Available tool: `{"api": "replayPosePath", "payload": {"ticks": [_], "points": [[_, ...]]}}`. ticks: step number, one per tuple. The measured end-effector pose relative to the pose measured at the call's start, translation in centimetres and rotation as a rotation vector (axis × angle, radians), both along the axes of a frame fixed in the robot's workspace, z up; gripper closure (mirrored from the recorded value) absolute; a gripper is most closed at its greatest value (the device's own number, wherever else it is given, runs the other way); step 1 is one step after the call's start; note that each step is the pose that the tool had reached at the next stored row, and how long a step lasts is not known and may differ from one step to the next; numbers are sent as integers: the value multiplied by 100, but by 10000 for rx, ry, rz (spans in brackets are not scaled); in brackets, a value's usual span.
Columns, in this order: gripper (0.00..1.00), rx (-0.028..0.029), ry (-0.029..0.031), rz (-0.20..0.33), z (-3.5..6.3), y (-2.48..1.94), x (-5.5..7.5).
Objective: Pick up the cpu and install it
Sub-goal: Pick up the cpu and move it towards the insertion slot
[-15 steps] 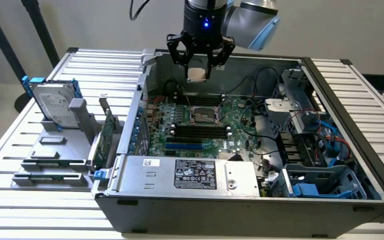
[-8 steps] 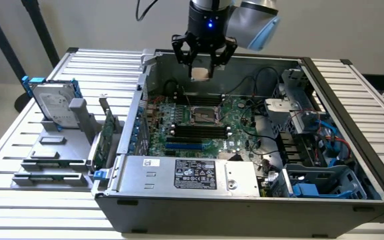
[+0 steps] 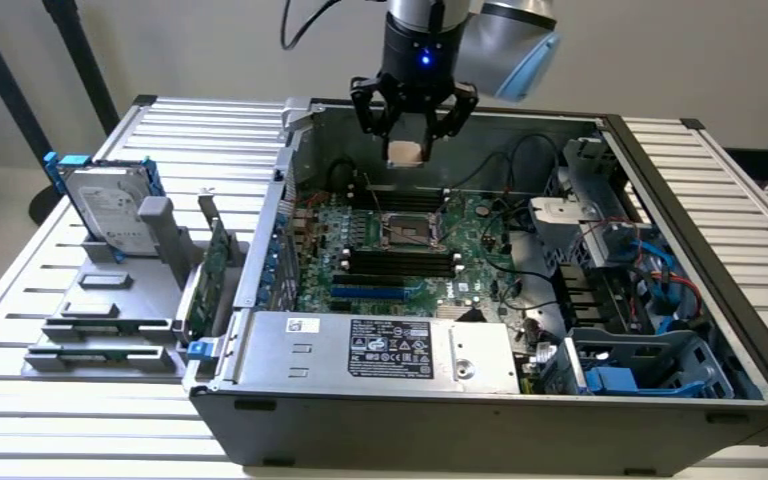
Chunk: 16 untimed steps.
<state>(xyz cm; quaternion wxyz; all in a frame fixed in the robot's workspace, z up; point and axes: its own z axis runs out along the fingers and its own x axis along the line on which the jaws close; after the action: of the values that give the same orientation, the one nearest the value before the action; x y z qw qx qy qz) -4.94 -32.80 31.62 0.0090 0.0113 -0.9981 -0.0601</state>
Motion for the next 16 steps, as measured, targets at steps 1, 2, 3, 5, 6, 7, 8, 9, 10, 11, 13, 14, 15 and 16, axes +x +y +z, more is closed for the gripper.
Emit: {"api": "replayPosePath", "payload": {"ticks": [1, 2, 3, 5, 6, 7, 8, 9, 10, 11, 13, 14, 15, 16], "points": [[45, -2, 0, -35, -18, 0, 7], [45, -3, 0, -72, -35, 0, 13], [45, -5, 0, -109, -53, 0, 20], [45, -7, 0, -169, -89, 0, 37], [45, -9, 0, -188, -108, 0, 49], [45, -10, 0, -201, -127, 0, 61], [45, -11, 0, -207, -144, 0, 74], [45, -13, 0, -212, -163, 0, 85], [45, -18, 0, -215, -180, 0, 93], [45, -20, 0, -218, -199, 0, 97], [45, -23, -1, -225, -235, 0, 100], [45, -23, 0, -227, -254, 0, 102], [45, -25, 0, -225, -272, 0, 104], [45, -25, -1, -226, -290, -1, 105]]}}
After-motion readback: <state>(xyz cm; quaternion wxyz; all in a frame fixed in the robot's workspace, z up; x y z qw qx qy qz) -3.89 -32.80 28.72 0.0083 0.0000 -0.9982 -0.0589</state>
